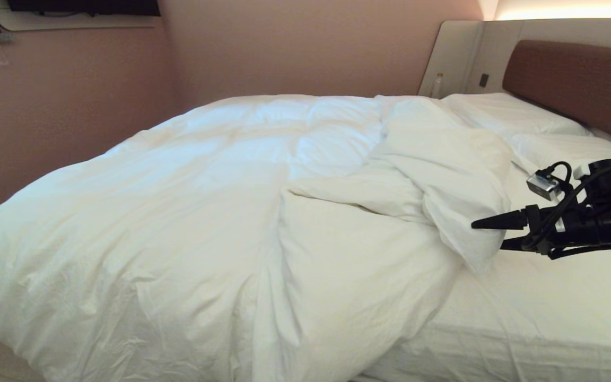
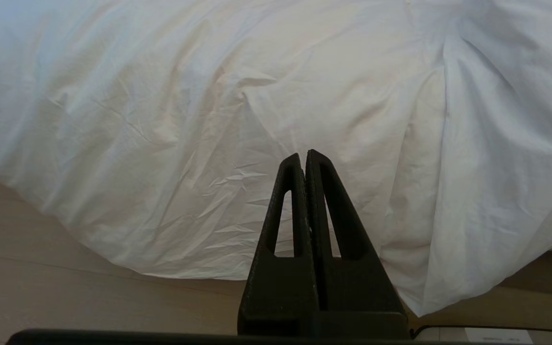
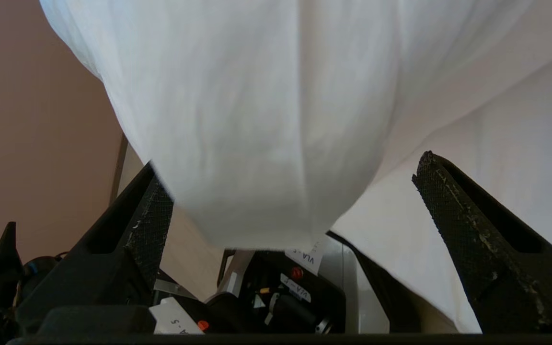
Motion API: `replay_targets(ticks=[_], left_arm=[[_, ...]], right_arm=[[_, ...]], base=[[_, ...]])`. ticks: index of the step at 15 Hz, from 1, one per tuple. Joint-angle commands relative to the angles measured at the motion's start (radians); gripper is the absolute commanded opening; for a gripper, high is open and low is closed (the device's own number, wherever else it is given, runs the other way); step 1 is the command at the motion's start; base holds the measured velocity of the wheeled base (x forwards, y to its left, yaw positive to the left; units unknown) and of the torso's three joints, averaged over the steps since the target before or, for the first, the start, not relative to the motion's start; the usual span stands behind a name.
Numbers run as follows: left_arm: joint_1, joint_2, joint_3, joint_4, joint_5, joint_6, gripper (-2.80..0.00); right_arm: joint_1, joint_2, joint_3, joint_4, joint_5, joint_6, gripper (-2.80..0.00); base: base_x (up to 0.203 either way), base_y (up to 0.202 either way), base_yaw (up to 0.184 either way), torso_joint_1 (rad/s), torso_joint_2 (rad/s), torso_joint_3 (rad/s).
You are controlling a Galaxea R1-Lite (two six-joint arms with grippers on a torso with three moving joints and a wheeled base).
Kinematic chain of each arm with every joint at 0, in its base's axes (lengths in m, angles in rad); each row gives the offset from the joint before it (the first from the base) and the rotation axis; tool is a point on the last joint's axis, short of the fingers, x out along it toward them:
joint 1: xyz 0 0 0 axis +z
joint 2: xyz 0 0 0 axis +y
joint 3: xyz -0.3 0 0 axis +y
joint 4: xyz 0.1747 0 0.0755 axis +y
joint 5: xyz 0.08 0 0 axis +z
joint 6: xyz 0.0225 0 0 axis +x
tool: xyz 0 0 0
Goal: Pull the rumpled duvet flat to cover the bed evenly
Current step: Hold the folded corner of the quilt
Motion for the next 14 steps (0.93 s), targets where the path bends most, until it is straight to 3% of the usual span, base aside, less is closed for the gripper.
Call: replay_targets(ticks=[1, 14], left_arm=[[0.0, 0.0, 0.0, 0.0, 0.0, 0.0, -2.8], [0.0, 0.0, 0.0, 0.0, 0.0, 0.0, -2.8]], right_arm=[[0.001, 0.013, -0.004, -0.017, 0.049, 0.002, 0.0], [0.062, 0.007, -0.005, -0.017, 0.056, 0.007, 0.0]], base=[[0.0, 0.0, 0.0, 0.0, 0.0, 0.0], [0.0, 0.0, 0.0, 0.0, 0.0, 0.0]])
